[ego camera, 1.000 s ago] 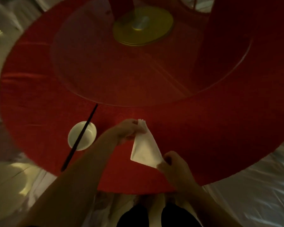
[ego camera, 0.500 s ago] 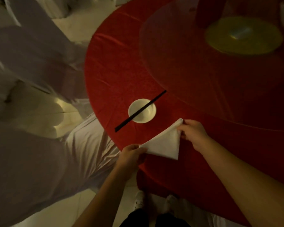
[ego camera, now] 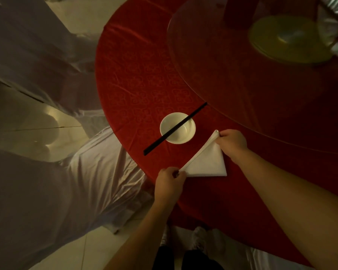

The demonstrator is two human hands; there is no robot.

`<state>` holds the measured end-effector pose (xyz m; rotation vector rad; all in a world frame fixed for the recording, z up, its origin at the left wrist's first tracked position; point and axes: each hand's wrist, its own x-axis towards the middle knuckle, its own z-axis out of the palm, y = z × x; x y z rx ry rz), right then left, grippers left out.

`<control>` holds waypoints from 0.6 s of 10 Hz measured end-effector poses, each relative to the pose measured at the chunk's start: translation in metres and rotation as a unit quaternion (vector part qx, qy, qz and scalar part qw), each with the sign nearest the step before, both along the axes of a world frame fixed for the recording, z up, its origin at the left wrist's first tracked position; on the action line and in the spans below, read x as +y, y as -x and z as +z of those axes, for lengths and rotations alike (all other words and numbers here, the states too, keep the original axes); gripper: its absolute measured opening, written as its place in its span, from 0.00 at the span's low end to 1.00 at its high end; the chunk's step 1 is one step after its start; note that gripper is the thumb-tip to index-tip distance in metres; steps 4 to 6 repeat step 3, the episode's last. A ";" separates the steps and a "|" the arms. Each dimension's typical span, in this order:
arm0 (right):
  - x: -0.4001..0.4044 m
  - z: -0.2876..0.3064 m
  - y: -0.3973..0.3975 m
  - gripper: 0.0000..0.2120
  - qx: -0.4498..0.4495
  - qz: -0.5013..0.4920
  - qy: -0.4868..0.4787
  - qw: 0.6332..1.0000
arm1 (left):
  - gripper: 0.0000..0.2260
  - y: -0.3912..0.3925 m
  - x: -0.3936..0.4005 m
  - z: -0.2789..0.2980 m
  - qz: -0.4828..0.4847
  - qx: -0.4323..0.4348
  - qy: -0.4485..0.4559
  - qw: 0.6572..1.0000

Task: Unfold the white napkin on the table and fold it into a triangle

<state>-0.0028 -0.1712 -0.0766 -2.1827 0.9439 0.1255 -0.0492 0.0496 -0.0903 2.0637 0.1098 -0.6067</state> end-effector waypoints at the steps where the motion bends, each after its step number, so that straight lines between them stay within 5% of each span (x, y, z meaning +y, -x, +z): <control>1: 0.002 -0.003 0.004 0.16 0.022 0.005 0.043 0.999 | 0.14 -0.003 0.000 -0.002 0.003 0.000 -0.008 1.000; 2: 0.004 0.010 0.014 0.20 0.019 -0.013 0.040 0.999 | 0.18 -0.007 0.003 0.001 -0.009 0.008 -0.020 1.000; 3: 0.001 0.032 0.030 0.18 -0.032 -0.036 0.059 0.997 | 0.18 -0.002 0.010 0.012 -0.006 -0.117 -0.019 0.993; 6: 0.001 0.032 0.030 0.18 -0.032 -0.036 0.059 0.997 | 0.18 -0.002 0.010 0.012 -0.006 -0.117 -0.019 0.993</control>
